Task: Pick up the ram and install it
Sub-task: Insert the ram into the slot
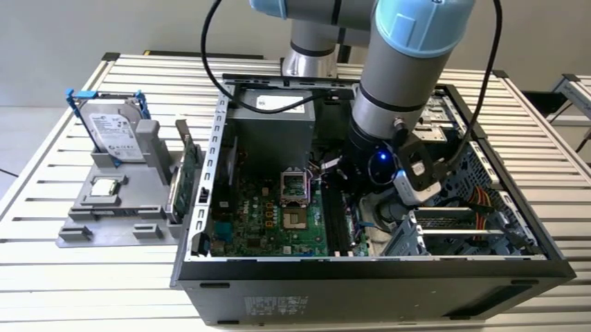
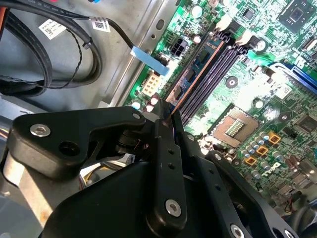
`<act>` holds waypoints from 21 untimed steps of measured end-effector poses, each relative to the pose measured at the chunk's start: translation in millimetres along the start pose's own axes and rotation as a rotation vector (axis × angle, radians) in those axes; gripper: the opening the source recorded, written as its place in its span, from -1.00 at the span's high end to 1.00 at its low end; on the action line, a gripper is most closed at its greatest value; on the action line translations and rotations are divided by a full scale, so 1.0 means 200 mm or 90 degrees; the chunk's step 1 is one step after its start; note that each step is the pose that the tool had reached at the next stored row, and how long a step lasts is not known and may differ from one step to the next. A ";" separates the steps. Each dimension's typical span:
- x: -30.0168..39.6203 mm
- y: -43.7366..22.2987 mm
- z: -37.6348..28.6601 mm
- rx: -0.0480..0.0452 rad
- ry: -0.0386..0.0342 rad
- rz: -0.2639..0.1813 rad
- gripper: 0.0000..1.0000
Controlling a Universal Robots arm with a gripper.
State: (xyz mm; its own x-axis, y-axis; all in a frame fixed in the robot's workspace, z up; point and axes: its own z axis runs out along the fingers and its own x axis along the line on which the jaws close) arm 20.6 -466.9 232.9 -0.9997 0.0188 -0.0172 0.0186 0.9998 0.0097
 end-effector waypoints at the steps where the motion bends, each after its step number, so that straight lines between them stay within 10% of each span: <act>1: 0.001 0.000 0.003 -0.0001 0.0000 0.000 1.00; 21: 0.029 -0.035 0.044 0.0000 0.0000 -0.001 1.00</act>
State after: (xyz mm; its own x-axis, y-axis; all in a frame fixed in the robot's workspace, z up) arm 14.7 -473.7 223.9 -0.9997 0.0168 -0.0171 0.0167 0.9998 0.0096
